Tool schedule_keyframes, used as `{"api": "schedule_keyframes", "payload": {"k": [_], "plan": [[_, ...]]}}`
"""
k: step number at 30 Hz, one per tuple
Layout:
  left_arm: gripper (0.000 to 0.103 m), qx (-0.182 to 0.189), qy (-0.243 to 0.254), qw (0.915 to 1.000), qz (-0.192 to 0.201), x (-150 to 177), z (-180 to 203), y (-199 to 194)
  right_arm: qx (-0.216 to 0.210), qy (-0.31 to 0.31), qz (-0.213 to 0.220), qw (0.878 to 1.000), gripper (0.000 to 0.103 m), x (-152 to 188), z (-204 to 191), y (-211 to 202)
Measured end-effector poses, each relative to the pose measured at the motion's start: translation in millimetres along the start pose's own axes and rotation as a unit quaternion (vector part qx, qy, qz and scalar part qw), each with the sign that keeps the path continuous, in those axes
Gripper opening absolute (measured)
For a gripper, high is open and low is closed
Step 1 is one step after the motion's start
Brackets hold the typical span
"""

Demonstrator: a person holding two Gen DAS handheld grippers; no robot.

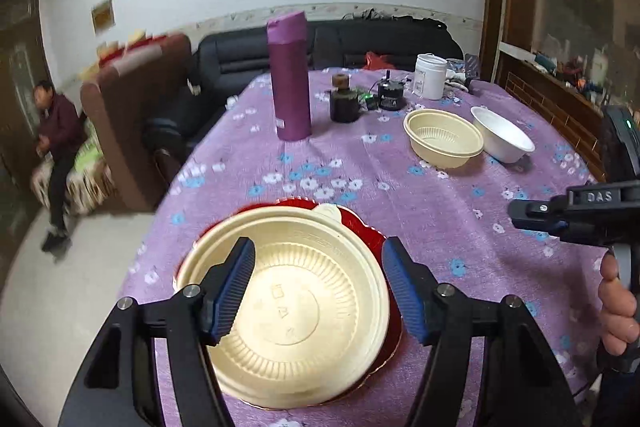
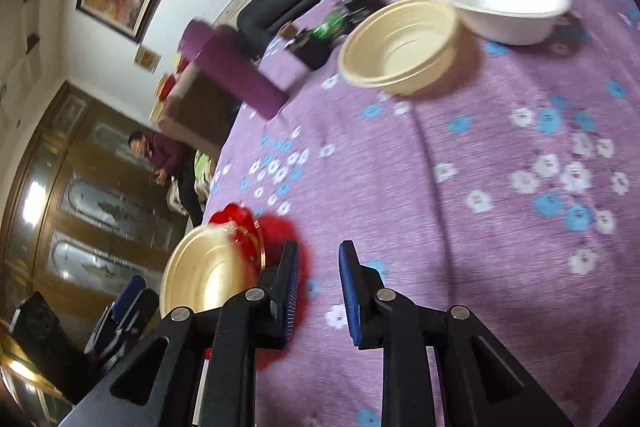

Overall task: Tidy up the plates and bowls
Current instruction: 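Carry the cream bowl onto the white bowl and open the left tool, then move the left tool toward the deep white bowl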

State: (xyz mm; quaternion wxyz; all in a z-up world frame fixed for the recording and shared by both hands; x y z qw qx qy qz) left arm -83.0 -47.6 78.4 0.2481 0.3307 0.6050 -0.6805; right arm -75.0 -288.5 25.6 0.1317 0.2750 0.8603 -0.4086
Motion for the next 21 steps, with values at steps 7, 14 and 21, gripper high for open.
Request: {"api": "schedule_keyframes", "payload": {"k": [7, 14, 21], "plan": [[0.066, 0.038, -0.002, 0.9992, -0.006, 0, 17, -2, 0.013, 0.029, 0.036, 0.999, 0.022, -15, 37, -30], [0.066, 0.124, 0.094, 0.985, -0.075, 40, 126, 39, 0.061, 0.097, 0.111, 0.987, 0.023, -55, 94, -79], [0.066, 0.12, 0.148, 0.9725, -0.133, 84, 178, 97, 0.098, 0.165, 0.138, 0.972, 0.041, -101, 153, -87]]}}
Point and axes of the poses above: each gripper's, at about its wrist camera, not at the fingertips, and y roughly the way its jaws point, z to its right, x to its underside, the point moved 6 cm from there along y, roughly the way its jaws point, and after that the axes turned 5 degrees about -y, right-handed, at the moved point
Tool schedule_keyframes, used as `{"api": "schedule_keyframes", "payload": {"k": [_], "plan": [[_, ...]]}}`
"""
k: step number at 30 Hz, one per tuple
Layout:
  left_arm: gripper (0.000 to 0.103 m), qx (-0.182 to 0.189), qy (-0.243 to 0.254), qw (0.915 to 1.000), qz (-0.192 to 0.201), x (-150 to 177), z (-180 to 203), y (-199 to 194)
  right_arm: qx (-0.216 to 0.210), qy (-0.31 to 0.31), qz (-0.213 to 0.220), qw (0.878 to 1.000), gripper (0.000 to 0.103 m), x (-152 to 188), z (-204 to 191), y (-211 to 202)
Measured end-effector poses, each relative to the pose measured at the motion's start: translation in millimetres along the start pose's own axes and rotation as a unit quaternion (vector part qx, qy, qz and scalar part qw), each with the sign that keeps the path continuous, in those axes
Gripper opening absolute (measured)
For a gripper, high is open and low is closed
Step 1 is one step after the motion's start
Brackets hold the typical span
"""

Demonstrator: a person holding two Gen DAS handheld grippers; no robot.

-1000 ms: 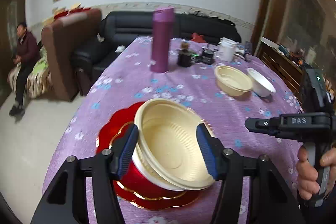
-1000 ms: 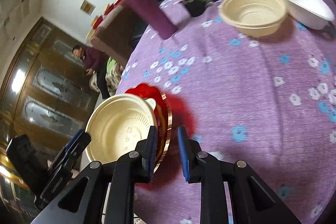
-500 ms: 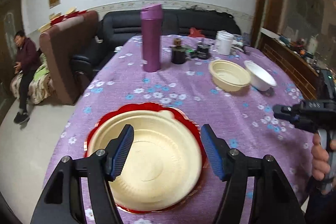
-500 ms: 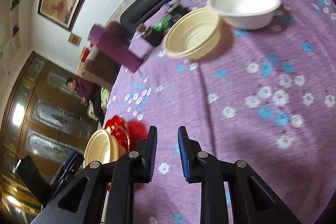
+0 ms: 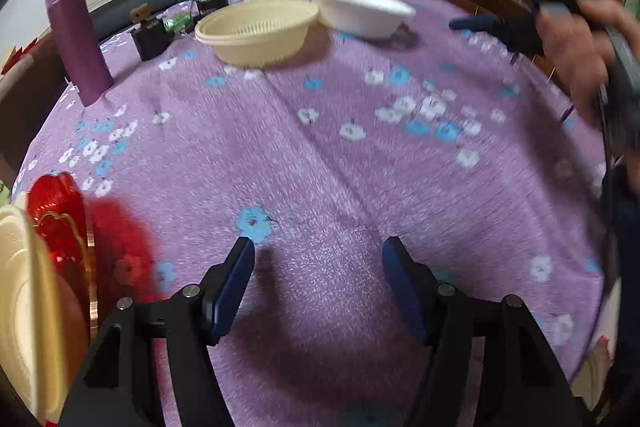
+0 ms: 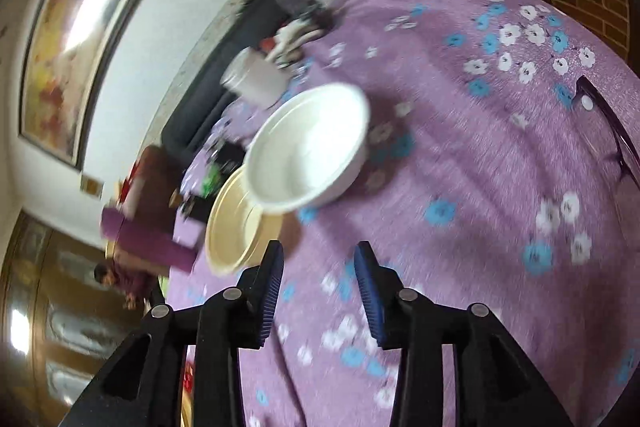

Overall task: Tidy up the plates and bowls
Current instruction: 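Move the left tool toward the deep white bowl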

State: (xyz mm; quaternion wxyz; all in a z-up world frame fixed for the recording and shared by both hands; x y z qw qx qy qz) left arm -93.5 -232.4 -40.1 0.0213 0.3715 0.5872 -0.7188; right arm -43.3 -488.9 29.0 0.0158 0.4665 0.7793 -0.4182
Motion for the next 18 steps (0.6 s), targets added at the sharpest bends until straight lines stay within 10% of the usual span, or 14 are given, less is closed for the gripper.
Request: {"api": "schedule_keyframes", "payload": {"k": [9, 12, 18], "plan": [[0.066, 0.006, -0.002, 1.0, -0.002, 1, -5, 3, 0.011, 0.031, -0.027, 0.999, 0.041, -44, 24, 62], [0.066, 0.007, -0.004, 1.0, -0.001, 1, -5, 2, 0.019, 0.008, -0.046, 0.999, 0.012, -38, 20, 77], [0.066, 0.013, -0.013, 0.9998, 0.008, -1, -10, -6, 0.043, -0.023, -0.005, 0.999, 0.006, -19, 17, 33]]}}
Point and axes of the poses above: each gripper's, at about its wrist camera, not at the fingertips, and y roughly the way its jaws point, z to its right, x to its underside, the point moved 6 cm from there along y, roughly the way its jaws point, and after that the axes turned 5 degrees about -y, right-handed, at the moved point
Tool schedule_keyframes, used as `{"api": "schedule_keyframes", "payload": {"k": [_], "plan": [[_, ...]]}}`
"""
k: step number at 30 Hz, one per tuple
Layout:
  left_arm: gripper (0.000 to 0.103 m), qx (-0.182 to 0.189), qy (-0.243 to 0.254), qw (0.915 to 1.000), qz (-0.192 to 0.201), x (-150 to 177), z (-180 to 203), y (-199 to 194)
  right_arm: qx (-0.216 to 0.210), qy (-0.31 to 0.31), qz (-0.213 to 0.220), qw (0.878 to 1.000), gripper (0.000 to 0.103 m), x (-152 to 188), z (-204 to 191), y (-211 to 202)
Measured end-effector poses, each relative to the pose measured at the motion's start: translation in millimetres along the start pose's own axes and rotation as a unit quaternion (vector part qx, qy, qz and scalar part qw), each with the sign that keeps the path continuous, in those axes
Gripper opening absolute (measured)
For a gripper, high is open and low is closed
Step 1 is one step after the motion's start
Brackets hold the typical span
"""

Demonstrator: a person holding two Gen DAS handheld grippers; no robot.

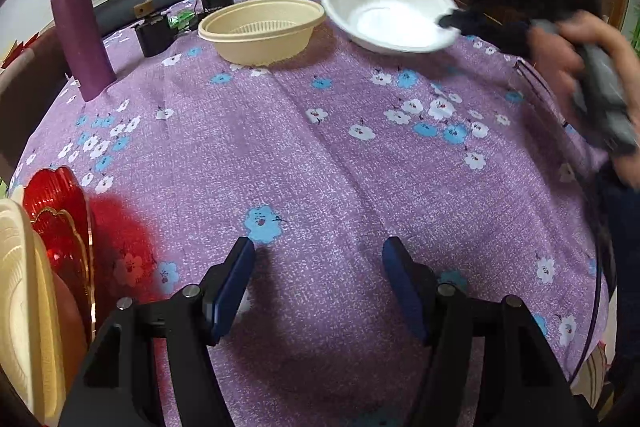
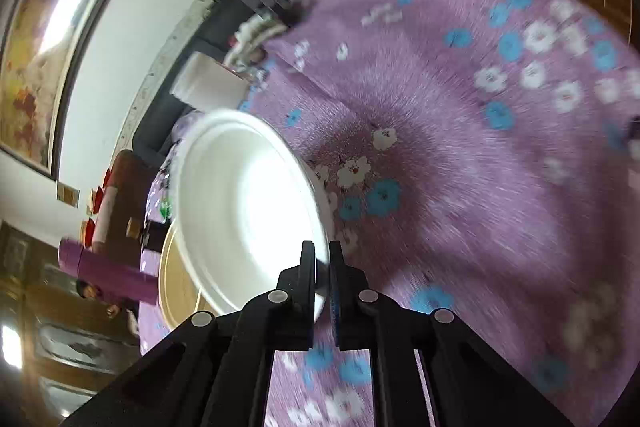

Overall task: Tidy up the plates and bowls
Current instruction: 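Move the left tool toward the deep white bowl, then close the left tool on the rim of the deep white bowl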

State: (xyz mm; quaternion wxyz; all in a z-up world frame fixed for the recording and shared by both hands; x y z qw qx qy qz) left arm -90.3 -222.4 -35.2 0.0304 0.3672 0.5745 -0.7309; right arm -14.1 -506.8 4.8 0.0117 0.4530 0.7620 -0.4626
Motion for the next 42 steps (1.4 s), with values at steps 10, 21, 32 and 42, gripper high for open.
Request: {"api": "schedule_keyframes", "payload": {"k": [10, 21, 32, 42], "plan": [[0.066, 0.057, -0.032, 0.9966, 0.049, -8, -11, -65, -0.051, -0.086, -0.055, 0.994, 0.006, 102, -12, -77], [0.066, 0.051, -0.056, 0.9969, 0.023, -18, -18, -39, -0.033, -0.181, -0.091, 0.979, 0.017, 154, -44, -59], [0.041, 0.041, -0.051, 0.9976, 0.022, -36, -11, -15, -0.022, -0.199, -0.071, 0.977, 0.016, 146, -39, -56], [0.041, 0.048, -0.047, 0.9974, 0.025, -35, -6, -18, -0.036, -0.189, -0.067, 0.979, 0.015, 149, -42, -61]]}}
Point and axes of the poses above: each gripper's, at about its wrist camera, not at the fingertips, and y roughly the way its jaws point, z to its right, x to its underside, the point moved 6 cm from there along y, roughly the way its jaws point, and after that the axes turned 5 degrees about -y, right-handed, at the moved point
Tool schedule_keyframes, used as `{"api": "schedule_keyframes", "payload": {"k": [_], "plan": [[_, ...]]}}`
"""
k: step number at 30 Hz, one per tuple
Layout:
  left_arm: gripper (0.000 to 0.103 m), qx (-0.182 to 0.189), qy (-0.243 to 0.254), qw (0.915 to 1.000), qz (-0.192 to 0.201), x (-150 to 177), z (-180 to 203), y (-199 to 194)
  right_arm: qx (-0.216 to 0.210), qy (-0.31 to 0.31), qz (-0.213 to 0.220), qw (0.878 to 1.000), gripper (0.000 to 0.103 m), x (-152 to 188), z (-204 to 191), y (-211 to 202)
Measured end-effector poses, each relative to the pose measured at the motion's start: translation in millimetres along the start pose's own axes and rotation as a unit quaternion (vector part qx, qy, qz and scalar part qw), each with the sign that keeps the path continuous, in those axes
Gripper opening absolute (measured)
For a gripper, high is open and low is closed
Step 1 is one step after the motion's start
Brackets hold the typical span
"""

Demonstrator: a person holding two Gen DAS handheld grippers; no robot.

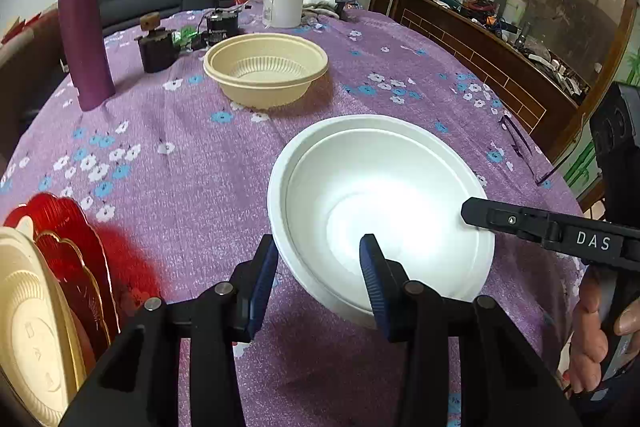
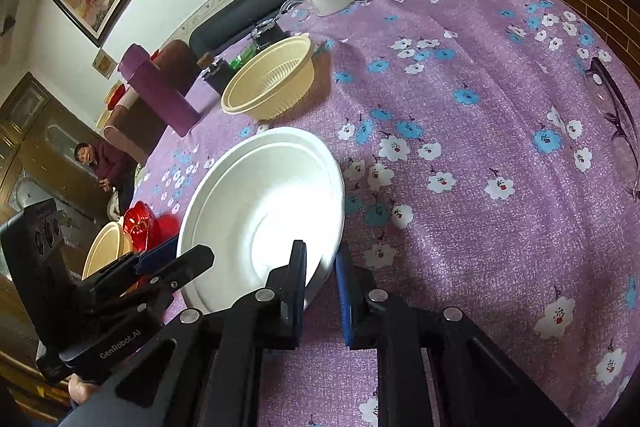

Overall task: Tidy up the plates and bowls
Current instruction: 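Close the left tool on the rim of the deep white bowl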

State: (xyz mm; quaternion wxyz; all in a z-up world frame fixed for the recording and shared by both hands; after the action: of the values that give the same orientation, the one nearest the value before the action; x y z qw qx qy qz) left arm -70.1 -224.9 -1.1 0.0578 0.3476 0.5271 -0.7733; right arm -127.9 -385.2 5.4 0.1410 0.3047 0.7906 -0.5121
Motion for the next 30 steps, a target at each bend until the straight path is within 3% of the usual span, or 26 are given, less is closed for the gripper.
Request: {"api": "schedule_keyframes", "payload": {"k": [8, 16, 17, 20, 30], "plan": [[0.042, 0.008, -0.02, 0.9997, -0.009, 0, -11, 2, 0.002, 0.014, -0.002, 1.0, 0.015, 1, 7, 3], [0.055, 0.016, -0.032, 0.9993, -0.014, -4, -9, 11, -0.003, 0.014, 0.001, 1.0, 0.015, 2, 9, 3], [0.053, 0.013, -0.03, 0.9994, -0.012, -5, -8, 12, -0.004, 0.012, 0.001, 1.0, 0.015, 2, 9, 3], [0.023, 0.01, -0.02, 0.9997, -0.013, -7, -3, 14, -0.007, 0.01, 0.001, 1.0, 0.015, 3, 9, 3], [0.023, 0.004, -0.007, 0.9999, 0.01, -8, 2, -5, -0.013, 0.012, 0.009, 1.0, 0.015, 2, 4, -5]]}}
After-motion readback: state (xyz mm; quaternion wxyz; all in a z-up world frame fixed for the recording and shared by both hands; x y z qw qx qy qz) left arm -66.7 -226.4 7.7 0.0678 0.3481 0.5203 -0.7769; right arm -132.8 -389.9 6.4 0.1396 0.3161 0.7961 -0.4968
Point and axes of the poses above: each gripper's, at about its wrist camera, not at the fingertips, and y roughly the way its jaws point, z to its right, x to its underside, the point moved 6 cm from there along y, roughly the way its jaws point, and after that the axes turned 5 degrees about -y, right-handed, at the moved point
